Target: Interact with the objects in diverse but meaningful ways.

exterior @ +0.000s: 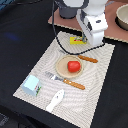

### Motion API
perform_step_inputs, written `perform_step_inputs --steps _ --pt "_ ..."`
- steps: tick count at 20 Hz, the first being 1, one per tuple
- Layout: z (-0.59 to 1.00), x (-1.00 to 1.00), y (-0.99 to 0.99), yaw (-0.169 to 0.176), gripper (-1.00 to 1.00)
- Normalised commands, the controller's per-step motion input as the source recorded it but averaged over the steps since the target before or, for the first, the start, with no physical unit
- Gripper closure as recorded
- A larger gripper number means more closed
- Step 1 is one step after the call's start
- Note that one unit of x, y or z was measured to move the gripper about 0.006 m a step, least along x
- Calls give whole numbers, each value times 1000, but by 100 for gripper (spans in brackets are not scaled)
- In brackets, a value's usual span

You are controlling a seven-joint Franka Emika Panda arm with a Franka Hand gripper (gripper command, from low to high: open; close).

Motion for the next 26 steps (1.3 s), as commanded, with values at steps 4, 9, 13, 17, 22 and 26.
perform_step_inputs --steps 4,9,13,17,22,26 --pt "1000 -464 -125 0 100" --pt "905 -327 -242 0 100" --pt "181 -286 -117 0 100" --pt "-207 -284 8 10 100" --pt "-470 -417 41 14 -100" --pt "-596 -676 33 8 -100"
